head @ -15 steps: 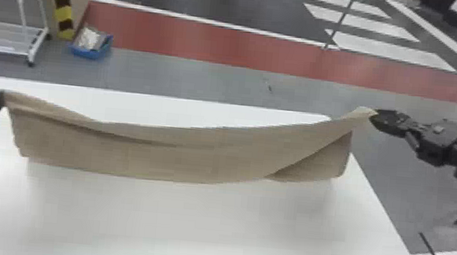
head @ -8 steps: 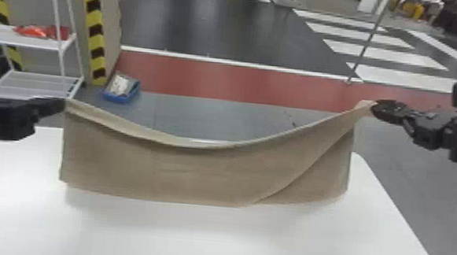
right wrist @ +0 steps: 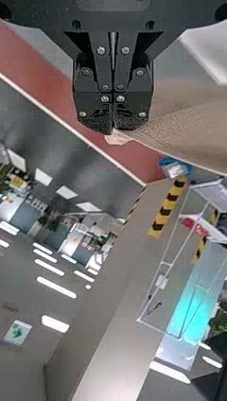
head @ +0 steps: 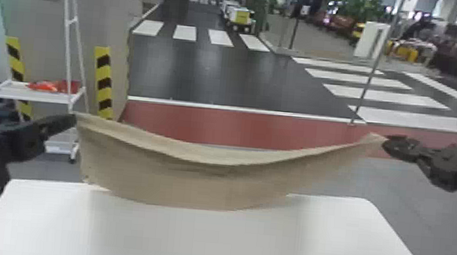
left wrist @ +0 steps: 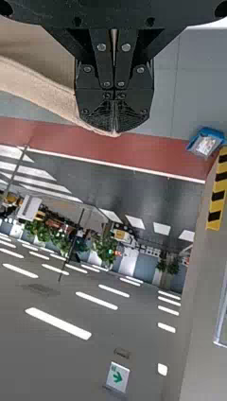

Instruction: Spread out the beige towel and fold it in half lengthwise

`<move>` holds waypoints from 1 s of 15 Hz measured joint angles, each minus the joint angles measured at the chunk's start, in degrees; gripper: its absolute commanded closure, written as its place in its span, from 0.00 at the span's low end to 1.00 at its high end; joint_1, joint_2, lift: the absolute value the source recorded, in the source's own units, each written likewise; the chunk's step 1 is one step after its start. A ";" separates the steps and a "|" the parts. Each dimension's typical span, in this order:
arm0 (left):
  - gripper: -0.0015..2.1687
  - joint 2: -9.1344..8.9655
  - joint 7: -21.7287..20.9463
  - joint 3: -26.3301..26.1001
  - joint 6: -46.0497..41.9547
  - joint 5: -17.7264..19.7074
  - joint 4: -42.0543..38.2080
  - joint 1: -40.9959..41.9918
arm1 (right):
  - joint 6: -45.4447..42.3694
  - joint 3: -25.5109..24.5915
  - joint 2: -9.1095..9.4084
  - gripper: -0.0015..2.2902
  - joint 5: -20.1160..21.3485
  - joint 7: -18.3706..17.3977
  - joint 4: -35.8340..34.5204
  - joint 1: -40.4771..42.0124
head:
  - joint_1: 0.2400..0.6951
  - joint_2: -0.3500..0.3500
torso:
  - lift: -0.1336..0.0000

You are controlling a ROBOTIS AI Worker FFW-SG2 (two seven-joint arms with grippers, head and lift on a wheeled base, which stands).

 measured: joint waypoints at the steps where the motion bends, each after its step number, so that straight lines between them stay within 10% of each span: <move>1: 0.85 1.42 0.31 0.74 1.13 0.51 -4.33 4.80 | 0.47 -0.21 -0.51 0.72 -1.99 1.77 -2.82 4.99 | 0.48 0.25 | 0.07; 6: 0.85 2.31 3.53 8.14 8.73 -4.33 -26.73 30.84 | -0.97 -4.34 -0.81 0.72 -8.55 6.12 -13.37 26.80 | 1.00 0.24 | 0.07; 15: 0.85 -4.20 3.93 13.93 28.80 -11.48 -46.32 48.81 | -2.32 -16.59 -0.80 0.72 -17.89 13.70 -17.70 42.91 | 1.00 0.05 | 0.07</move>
